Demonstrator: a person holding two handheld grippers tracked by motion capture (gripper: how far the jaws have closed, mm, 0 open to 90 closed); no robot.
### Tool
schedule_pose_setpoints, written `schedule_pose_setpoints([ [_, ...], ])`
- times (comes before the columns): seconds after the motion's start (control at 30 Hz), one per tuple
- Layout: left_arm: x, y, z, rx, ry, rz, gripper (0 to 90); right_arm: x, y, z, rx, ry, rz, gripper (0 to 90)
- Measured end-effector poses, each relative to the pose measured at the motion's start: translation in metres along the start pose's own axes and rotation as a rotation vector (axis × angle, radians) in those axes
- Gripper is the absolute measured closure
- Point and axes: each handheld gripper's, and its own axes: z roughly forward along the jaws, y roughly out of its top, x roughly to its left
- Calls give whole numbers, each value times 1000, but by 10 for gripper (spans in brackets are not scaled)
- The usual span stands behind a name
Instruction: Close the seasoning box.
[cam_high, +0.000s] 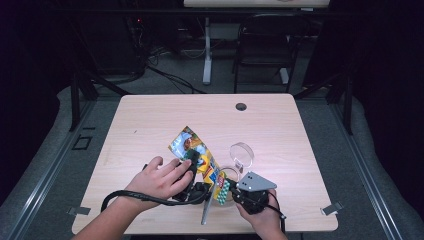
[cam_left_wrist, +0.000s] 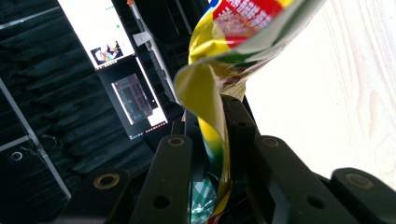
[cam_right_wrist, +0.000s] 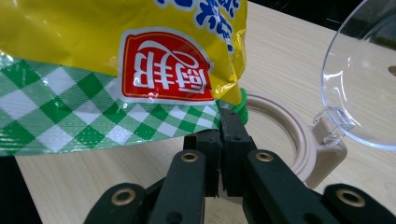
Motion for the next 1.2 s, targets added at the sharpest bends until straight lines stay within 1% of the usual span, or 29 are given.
schedule_pose_setpoints([
  [0.03,1,0,0,1,-11,-1,829,0,0,0,-3,0,2,882],
  [0.13,2,1,-1,1,3,9,830,1,0,0,-6,0,4,882],
  [0.27,3,1,-2,0,-5,5,840,1,0,0,-5,0,2,882],
  [0.3,4,1,-2,-6,-6,15,841,1,0,0,-4,0,0,882],
  [0.33,4,1,-2,-6,-6,15,841,1,0,0,-5,0,1,882],
  [0.37,3,1,-2,-7,-13,1,842,0,0,0,-5,0,2,882],
  [0.4,3,1,-2,-9,-4,3,843,0,0,-1,-5,0,4,882],
  [0.5,4,2,-2,-3,-4,14,845,0,0,-1,-4,0,3,882],
  [0.53,5,2,-3,-4,-15,14,845,0,0,-1,-4,0,4,882],
  [0.6,5,2,-3,-5,-10,14,845,0,0,-1,-5,2,5,882],
  [0.63,6,3,-3,-10,-1,25,846,0,0,-1,-7,5,5,882],
  [0.9,7,2,-3,-15,-6,24,847,0,0,-2,-7,6,5,882],
  [0.93,6,2,-3,-15,-13,10,847,0,0,-2,-7,3,5,882],
  [1.0,7,3,-3,-16,-13,13,847,0,0,-1,-6,8,7,882],
  [1.1,8,3,-2,-18,-9,29,848,0,0,-2,-4,7,7,882],
  [1.17,8,4,-3,-17,-13,30,848,-1,0,-2,0,5,6,882],
  [1.2,8,4,-3,-19,-19,20,848,-1,-1,-2,1,5,7,882],
])
